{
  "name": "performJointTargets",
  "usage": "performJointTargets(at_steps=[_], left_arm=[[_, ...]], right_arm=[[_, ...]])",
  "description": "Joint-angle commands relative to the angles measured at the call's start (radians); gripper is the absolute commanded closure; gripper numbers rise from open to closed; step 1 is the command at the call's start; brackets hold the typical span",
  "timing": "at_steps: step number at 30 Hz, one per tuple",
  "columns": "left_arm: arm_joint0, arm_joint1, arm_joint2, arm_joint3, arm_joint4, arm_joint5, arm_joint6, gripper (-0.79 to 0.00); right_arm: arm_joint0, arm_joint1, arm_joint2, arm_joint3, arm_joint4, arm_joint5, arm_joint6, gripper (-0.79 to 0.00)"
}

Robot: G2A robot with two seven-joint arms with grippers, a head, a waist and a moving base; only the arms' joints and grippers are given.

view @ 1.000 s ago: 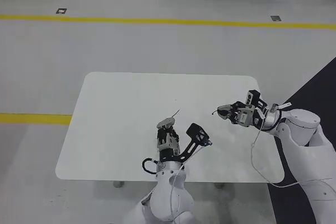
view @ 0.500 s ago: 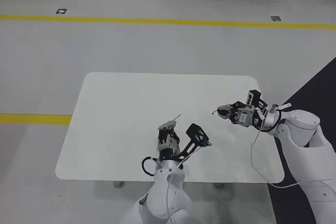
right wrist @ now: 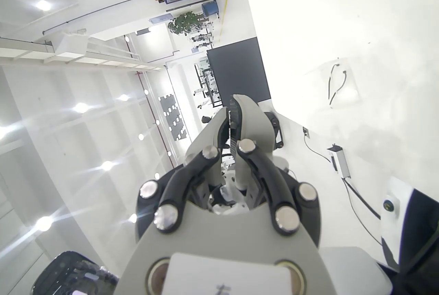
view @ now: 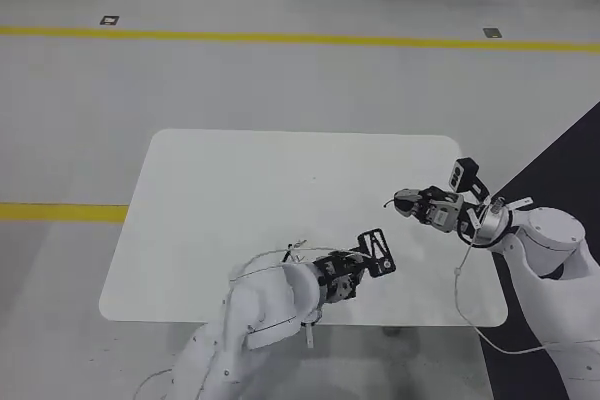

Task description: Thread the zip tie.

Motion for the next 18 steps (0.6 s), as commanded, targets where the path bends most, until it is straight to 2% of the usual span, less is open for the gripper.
performJointTargets(at_steps=[1,12,14,18], left_arm=[[0.022,-0.001,0.001,-0.003,0.109,-0.01,0.004,0.0],[0.022,-0.001,0.001,-0.003,0.109,-0.01,0.004,0.0],[0.02,0.0,0.003,-0.005,0.122,-0.011,0.005,0.0],[-0.012,0.017,0.136,-0.072,0.542,0.054,-0.06,0.0]], right_arm=[[0.0,0.0,0.0,0.0,0.001,0.0,0.001,0.0],[-0.002,0.0,-0.001,-0.002,0.001,-0.003,-0.002,0.0],[-0.011,0.001,-0.009,-0.036,-0.028,-0.01,-0.008,0.0],[-0.03,0.013,-0.012,-0.081,-0.111,0.04,0.026,0.0]])
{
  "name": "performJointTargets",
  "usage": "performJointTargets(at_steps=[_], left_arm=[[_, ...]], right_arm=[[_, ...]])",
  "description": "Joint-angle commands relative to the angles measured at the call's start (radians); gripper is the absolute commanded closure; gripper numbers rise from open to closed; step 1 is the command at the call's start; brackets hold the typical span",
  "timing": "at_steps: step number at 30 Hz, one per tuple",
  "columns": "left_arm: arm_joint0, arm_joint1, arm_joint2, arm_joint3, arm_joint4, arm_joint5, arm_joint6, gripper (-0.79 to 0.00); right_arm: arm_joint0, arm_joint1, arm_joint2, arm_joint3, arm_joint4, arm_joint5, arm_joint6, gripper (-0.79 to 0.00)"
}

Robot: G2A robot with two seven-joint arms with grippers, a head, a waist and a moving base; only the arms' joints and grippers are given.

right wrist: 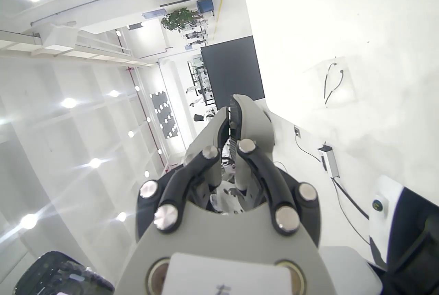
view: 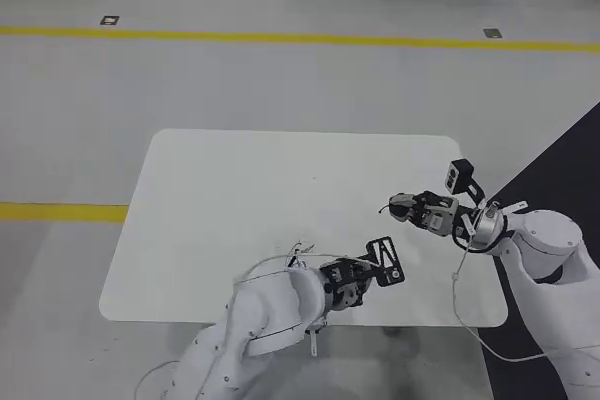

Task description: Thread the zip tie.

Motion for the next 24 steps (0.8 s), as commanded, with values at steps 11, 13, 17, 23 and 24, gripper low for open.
performJointTargets(at_steps=[11,13,17,23,24], left_arm=[[-0.119,-0.007,0.144,0.048,0.323,0.135,-0.134,0.0],[-0.146,-0.007,0.176,0.075,0.295,0.144,-0.144,0.0],[-0.164,-0.006,0.192,0.087,0.284,0.163,-0.162,0.0],[-0.15,-0.003,0.187,0.095,0.309,0.167,-0.129,0.0],[-0.146,-0.002,0.185,0.097,0.326,0.168,-0.127,0.0]], right_arm=[[-0.001,0.018,-0.057,-0.049,-0.129,0.088,0.084,0.0],[0.002,0.017,-0.067,-0.052,-0.128,0.085,0.068,0.0],[0.007,0.017,-0.066,-0.052,-0.127,0.076,0.059,0.0],[-0.014,0.018,-0.065,-0.063,-0.123,0.058,0.036,0.0],[-0.017,0.018,-0.064,-0.065,-0.122,0.057,0.035,0.0]])
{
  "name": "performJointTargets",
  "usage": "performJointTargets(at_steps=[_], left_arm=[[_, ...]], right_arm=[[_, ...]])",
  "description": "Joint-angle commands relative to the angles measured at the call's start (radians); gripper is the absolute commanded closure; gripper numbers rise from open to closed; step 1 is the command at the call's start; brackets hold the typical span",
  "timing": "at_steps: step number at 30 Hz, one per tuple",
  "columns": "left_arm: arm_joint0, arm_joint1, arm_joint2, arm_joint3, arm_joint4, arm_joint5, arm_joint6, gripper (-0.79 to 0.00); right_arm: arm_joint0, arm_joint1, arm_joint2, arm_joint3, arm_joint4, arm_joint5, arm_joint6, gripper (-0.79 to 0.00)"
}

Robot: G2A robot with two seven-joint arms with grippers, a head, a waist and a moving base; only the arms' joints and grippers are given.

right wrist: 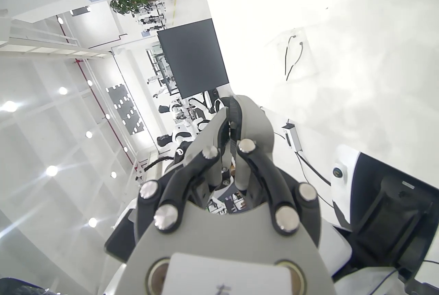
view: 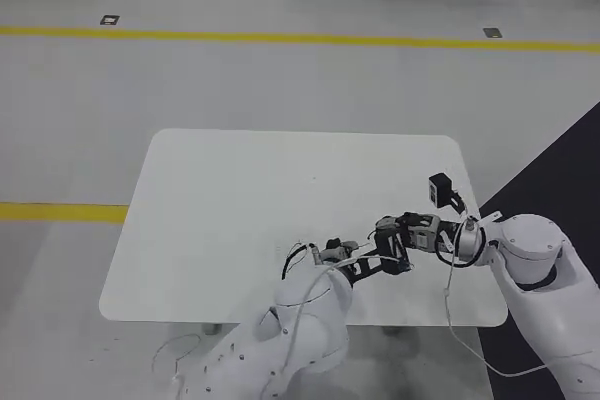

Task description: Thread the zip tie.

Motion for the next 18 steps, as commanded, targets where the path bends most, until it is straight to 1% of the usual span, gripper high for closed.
performJointTargets(at_steps=[1,11,18], left_arm=[[0.01,0.002,-0.006,-0.001,0.037,0.004,0.015,0.0],[0.033,-0.002,-0.01,-0.022,0.078,-0.021,0.022,0.0],[0.044,-0.008,-0.006,-0.015,0.087,-0.032,0.03,0.0]], right_arm=[[-0.005,0.001,0.002,-0.004,0.004,0.0,-0.001,0.0],[0.005,0.007,0.004,0.007,0.026,0.021,0.021,0.0],[0.01,0.009,0.001,0.012,0.04,0.026,0.019,0.0]])
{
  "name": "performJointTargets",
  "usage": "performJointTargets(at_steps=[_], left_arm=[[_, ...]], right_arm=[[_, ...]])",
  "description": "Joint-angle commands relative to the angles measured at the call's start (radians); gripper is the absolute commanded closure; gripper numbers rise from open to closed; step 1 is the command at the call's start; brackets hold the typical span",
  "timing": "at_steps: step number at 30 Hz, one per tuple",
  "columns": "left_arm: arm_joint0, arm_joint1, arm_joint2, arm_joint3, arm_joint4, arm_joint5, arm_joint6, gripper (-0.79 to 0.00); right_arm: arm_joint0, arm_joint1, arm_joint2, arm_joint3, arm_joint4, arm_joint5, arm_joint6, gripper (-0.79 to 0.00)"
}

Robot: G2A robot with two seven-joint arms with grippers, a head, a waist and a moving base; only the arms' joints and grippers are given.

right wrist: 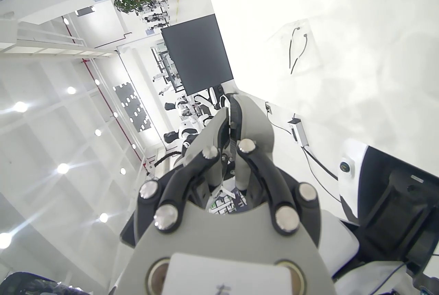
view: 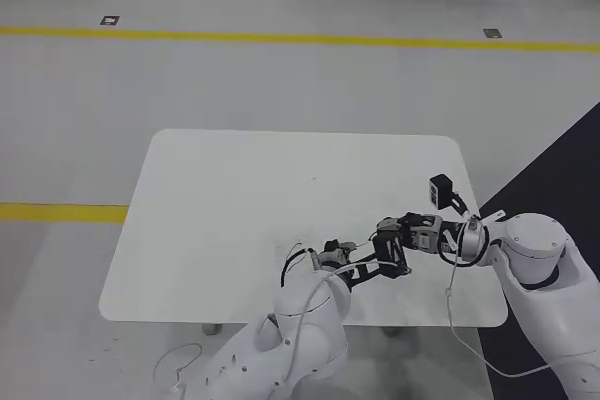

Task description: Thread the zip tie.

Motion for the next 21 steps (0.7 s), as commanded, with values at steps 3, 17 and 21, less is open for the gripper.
performJointTargets(at_steps=[3,17,21], left_arm=[[0.003,-0.004,-0.002,-0.006,0.005,-0.006,0.005,0.0],[0.007,-0.018,-0.005,0.01,0.047,-0.012,0.009,0.0],[0.006,-0.022,-0.012,0.006,0.05,-0.013,0.005,0.0]], right_arm=[[0.0,0.001,-0.004,0.0,0.002,0.004,-0.008,0.0],[0.006,0.005,-0.014,0.001,0.003,0.009,-0.004,0.0],[0.006,0.005,-0.014,0.001,0.003,0.009,-0.004,0.0]])
